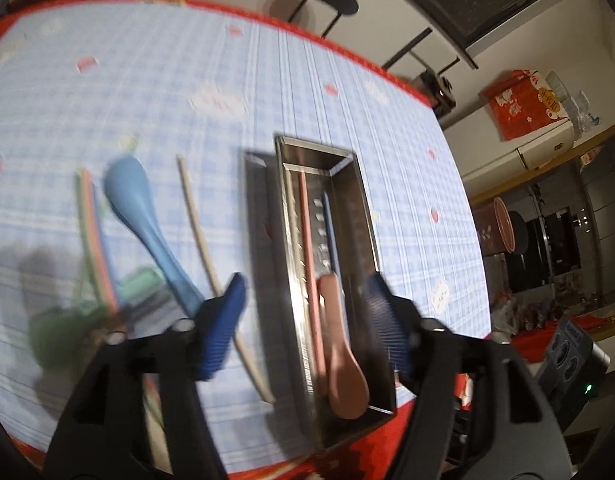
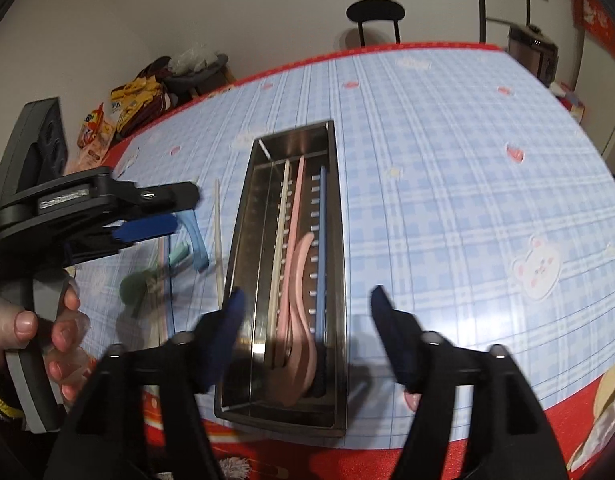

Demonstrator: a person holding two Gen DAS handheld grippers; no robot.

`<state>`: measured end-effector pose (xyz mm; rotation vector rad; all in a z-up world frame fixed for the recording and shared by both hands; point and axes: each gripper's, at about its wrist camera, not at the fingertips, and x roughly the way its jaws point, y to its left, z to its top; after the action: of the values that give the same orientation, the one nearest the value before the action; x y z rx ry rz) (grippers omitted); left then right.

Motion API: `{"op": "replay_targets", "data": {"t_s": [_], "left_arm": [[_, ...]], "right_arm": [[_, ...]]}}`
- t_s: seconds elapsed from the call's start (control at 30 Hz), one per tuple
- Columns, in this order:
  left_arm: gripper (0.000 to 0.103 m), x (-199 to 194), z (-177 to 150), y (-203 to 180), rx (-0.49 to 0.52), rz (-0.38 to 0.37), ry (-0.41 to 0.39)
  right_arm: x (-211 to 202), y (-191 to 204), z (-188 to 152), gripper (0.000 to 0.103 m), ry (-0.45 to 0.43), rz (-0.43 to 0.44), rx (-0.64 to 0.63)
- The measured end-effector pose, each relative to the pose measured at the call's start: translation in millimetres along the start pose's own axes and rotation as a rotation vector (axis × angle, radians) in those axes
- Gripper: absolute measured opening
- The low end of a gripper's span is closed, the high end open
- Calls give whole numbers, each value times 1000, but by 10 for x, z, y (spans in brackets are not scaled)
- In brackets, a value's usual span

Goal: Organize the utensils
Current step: 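Open both tools to release the pink utensils into the tray, then lift both tools away from the tray and reach toward the remaining utensils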

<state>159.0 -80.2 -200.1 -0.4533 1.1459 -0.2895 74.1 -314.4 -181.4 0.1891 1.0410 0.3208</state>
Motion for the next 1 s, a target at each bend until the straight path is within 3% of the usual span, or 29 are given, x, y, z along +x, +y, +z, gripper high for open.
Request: {"op": "replay_targets", "data": {"t_s": [0.03, 0.1, 0.13, 0.27, 0.5, 0.8, 1.0], "left_arm": [[86, -61, 12, 27, 6, 7, -16], [89, -195, 39, 78, 15, 17, -47], [95, -253, 50, 113, 20, 23, -53], [97, -445, 42, 270, 28, 43, -75], [97, -712, -190, 789, 17, 203, -115], [97, -845, -690, 1385, -33, 357, -132], [97, -861, -823, 1477, -2, 344, -114]], "right_arm": [[-17, 14, 17, 82, -10, -13, -2], [-31, 41, 48, 96, -25, -24, -8], [-32, 68, 60, 97, -28, -28, -20], [1, 184, 51, 97, -47, -74, -58], [63, 377, 0, 97, -52, -96, -97], [227, 677, -56, 97, 18, -59, -127], [350, 1052, -80, 96, 56, -1, -220]]}}
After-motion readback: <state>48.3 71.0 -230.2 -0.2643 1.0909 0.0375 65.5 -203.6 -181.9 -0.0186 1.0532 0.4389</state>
